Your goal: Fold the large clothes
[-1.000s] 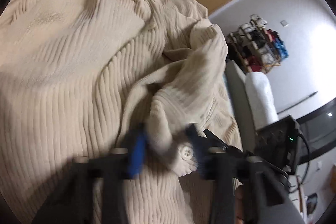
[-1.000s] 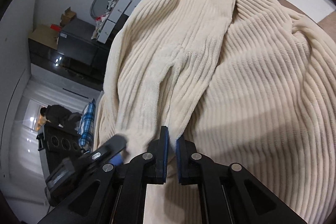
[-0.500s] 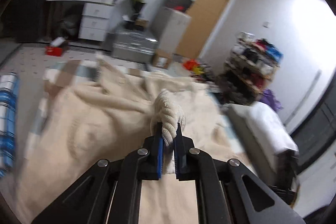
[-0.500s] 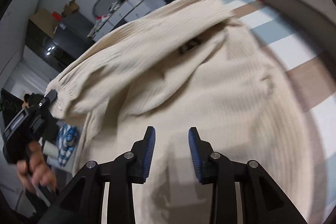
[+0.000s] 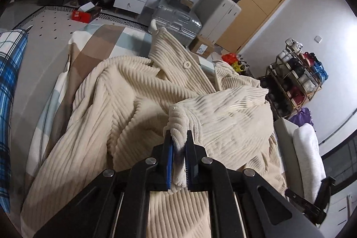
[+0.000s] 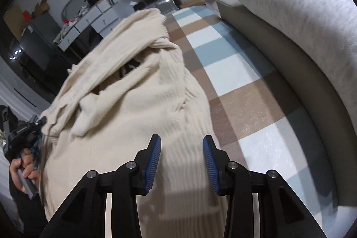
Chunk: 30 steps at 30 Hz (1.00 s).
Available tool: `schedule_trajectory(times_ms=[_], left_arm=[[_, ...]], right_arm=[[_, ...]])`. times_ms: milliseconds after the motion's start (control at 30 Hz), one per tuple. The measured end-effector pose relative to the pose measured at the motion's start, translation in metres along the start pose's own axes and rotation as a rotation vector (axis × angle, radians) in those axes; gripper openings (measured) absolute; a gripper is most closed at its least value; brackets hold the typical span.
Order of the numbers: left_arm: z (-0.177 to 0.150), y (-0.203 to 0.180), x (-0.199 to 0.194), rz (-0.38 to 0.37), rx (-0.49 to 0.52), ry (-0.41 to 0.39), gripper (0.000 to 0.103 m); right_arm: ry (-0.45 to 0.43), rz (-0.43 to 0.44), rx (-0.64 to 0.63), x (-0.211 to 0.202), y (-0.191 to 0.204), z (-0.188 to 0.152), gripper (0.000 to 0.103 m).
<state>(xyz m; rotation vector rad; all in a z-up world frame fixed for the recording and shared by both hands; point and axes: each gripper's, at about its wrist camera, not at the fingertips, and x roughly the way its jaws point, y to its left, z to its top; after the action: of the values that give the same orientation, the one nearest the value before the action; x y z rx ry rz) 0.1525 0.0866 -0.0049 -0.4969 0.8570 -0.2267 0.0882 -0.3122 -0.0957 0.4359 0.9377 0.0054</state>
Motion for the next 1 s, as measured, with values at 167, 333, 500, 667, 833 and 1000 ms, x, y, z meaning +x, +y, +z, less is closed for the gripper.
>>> schedule_trajectory(times_ms=[167,333,500,667,833,1000], left_arm=[[0.01,-0.012,-0.006,-0.029,0.015,-0.017,0.004],[0.013,-0.027,-0.02,-0.057,0.08,-0.039,0.004],[0.011,-0.018,0.0,-0.024,0.077,-0.004,0.004],[0.008,-0.003,0.01,0.008,0.056,0.032,0.004],[0.009,-0.005,0.007,0.051,0.045,0.048,0.014],[-0.011,-0.013,-0.021,0.166,0.106,-0.018,0.067]], right_arm=[[0.024,0.089,-0.039,0.006,0.011,0.005,0.001],[-0.188,0.037,-0.043,-0.082,-0.009,0.021,0.0],[-0.009,-0.166,-0.006,-0.043,-0.046,0.008,0.001],[0.001,-0.164,-0.053,-0.042,-0.028,-0.009,0.035],[-0.066,-0.093,-0.192,-0.073,0.016,-0.021,0.043],[0.038,0.101,-0.282,-0.051,0.071,-0.043,0.046]])
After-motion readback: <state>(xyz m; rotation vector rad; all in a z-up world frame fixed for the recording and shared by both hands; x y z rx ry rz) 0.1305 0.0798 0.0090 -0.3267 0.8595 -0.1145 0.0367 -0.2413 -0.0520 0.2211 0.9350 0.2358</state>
